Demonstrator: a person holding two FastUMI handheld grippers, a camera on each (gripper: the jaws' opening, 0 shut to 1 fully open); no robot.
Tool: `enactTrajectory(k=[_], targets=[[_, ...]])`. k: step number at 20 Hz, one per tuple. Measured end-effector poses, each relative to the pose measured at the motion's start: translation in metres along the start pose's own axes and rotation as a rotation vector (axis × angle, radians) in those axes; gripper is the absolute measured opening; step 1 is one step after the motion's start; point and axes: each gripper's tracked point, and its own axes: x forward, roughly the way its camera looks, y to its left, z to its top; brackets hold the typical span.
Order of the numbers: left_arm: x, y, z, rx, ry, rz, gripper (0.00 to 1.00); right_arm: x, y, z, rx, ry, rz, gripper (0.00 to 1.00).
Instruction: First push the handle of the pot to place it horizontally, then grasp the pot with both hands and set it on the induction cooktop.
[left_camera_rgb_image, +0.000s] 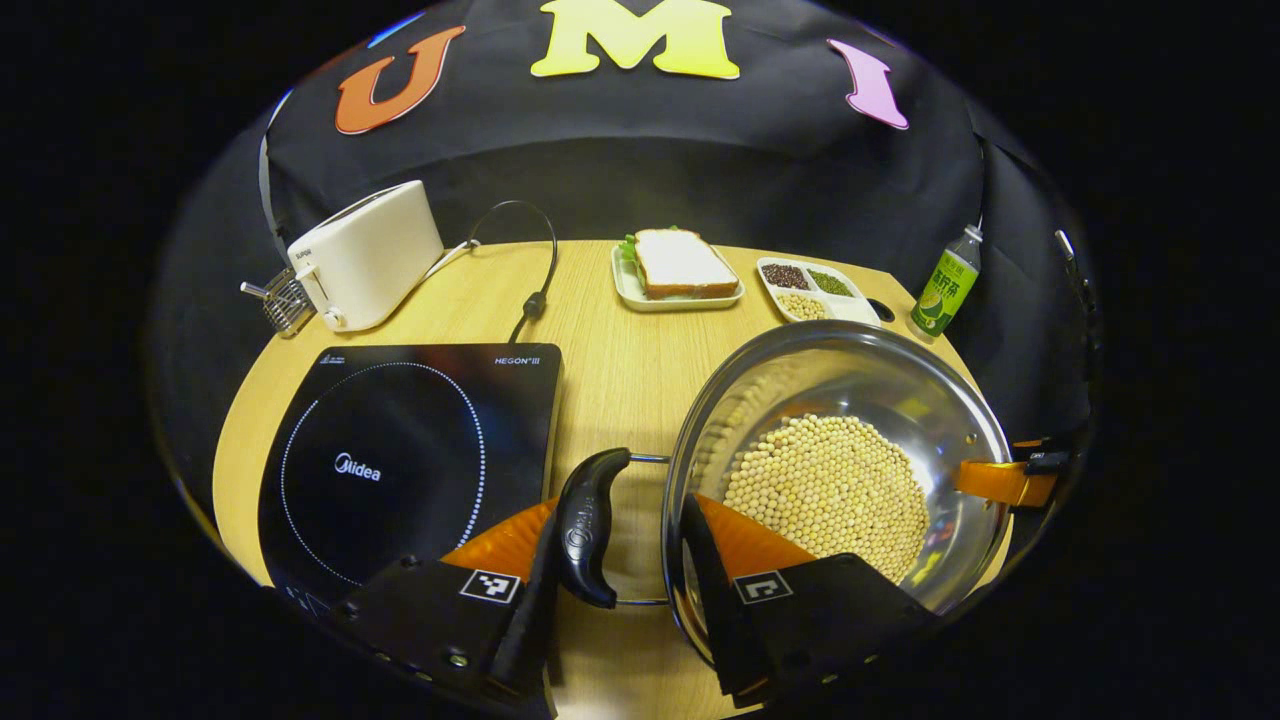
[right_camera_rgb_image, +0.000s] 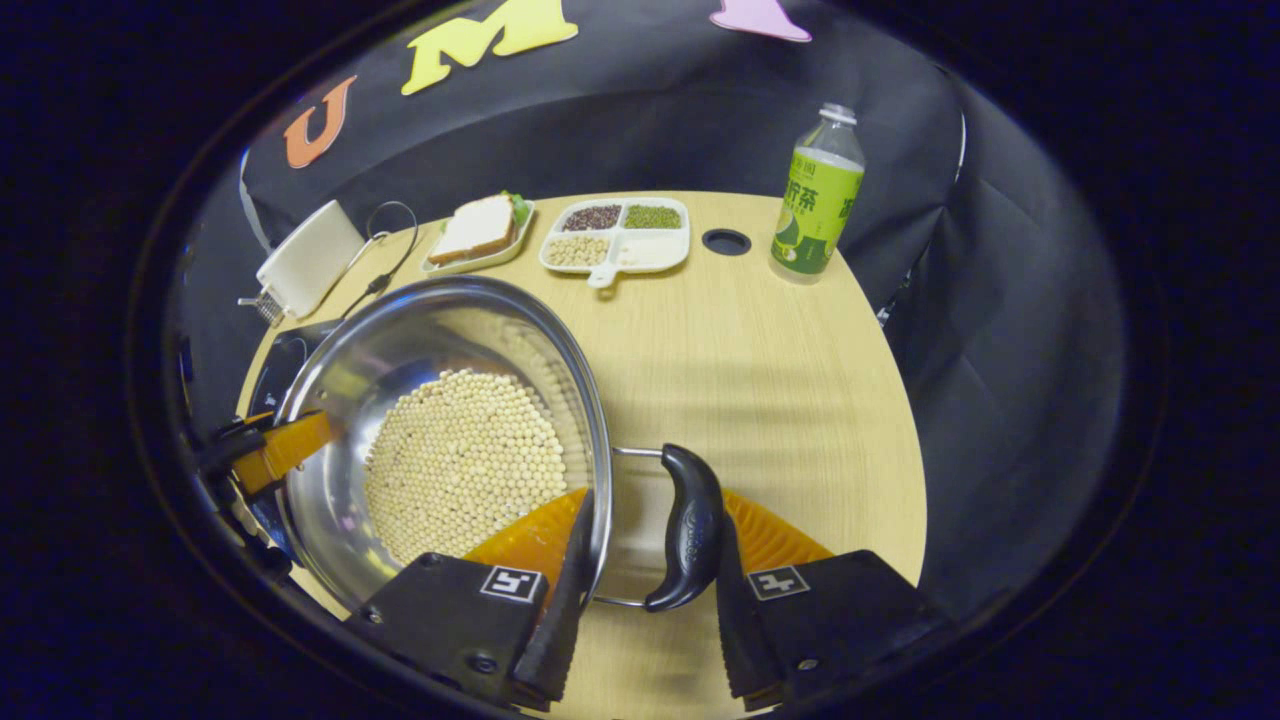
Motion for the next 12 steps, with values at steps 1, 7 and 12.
enactTrajectory(k=[1,7,12], targets=[[-0.004,0.003,0.001,-0.004,-0.002,-0.001,0.63,-0.005,0.003,0.002,-0.005,-0.006,-0.001,0.58],[-0.031,0.029,0.013,-0.004,-0.040,0.010,0.63,-0.031,0.034,0.007,-0.007,-0.044,0.012,0.58],[-0.051,0.064,0.021,-0.003,-0.062,0.025,0.63,-0.048,0.074,0.011,-0.014,-0.063,0.028,0.58]])
